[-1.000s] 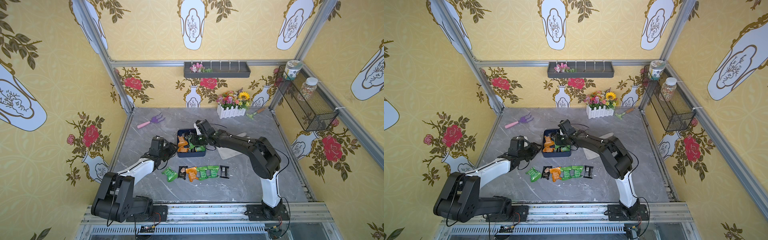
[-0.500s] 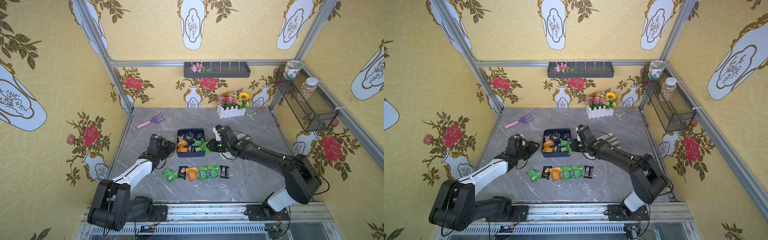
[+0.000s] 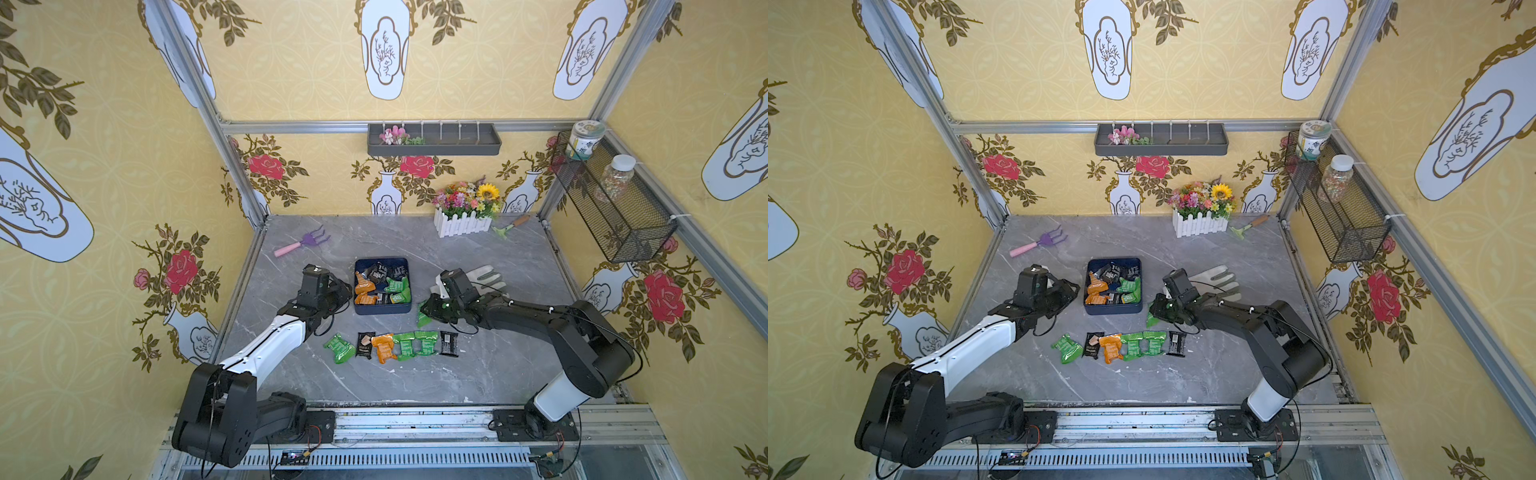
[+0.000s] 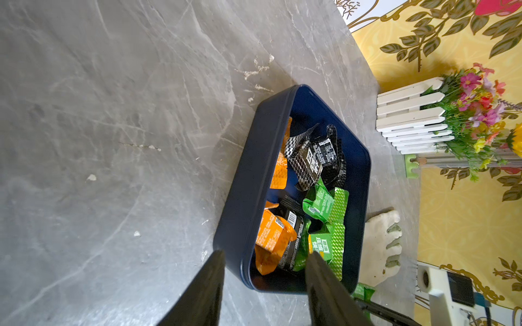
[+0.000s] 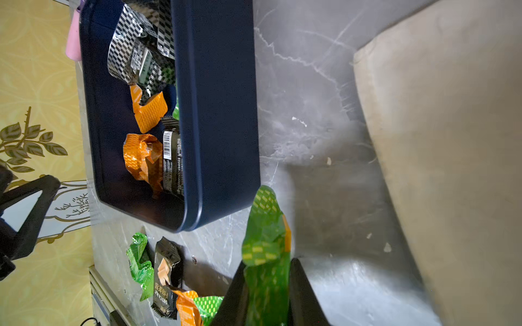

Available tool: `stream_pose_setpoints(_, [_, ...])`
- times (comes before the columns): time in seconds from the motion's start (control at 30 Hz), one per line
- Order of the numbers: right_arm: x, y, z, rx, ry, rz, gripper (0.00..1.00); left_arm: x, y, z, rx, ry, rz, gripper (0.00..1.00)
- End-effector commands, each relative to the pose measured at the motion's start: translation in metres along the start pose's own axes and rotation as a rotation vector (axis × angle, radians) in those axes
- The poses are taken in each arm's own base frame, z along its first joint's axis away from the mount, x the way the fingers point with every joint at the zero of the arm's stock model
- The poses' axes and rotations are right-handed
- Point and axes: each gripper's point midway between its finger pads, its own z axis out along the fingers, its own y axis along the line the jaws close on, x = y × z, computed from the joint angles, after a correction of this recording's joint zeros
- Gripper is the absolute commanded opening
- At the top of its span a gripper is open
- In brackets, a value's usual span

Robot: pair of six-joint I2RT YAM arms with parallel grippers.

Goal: Take the cookies out of the storage box
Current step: Place the cookie at the center of the board, then pick up the cookie from the storage box.

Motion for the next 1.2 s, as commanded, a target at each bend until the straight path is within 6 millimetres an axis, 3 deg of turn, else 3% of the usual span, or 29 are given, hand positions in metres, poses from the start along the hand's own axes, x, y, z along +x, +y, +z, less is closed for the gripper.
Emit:
stream_pose_setpoints(0.0, [-0.007,0.011,0.006,-0.063,-0.026,-0.004,0.20,-0.002,0.004,-0.002,-0.031,-0.010,0.020,0.51])
stream_pose_setpoints(0.23, [0.004,-0.019,0.002,0.068,-0.009,-0.017,0.45,-0.002,-0.005,0.001,-0.035,-0.005,0.074,0.52])
stream_pose_setpoints(0.5, [-0.018,-0.002,-0.042,0.124,-0.101,-0.121,0.60,0.001,-0.021,0.016,-0.180,0.006,0.181,0.54])
stream_pose_setpoints(0.63, [-0.025,0.004,-0.057,0.134,-0.142,-0.152,0.61,0.020,-0.037,0.033,-0.230,0.034,0.229,0.56])
stream_pose_setpoints(0.8, [-0.023,0.001,-0.057,0.136,-0.150,-0.144,0.61,0.034,-0.050,0.059,-0.309,0.068,0.285,0.60])
stream_pose_setpoints(1.17, [-0.021,-0.004,-0.053,0.130,-0.143,-0.143,0.61,0.019,-0.058,0.099,-0.440,0.009,0.198,0.62])
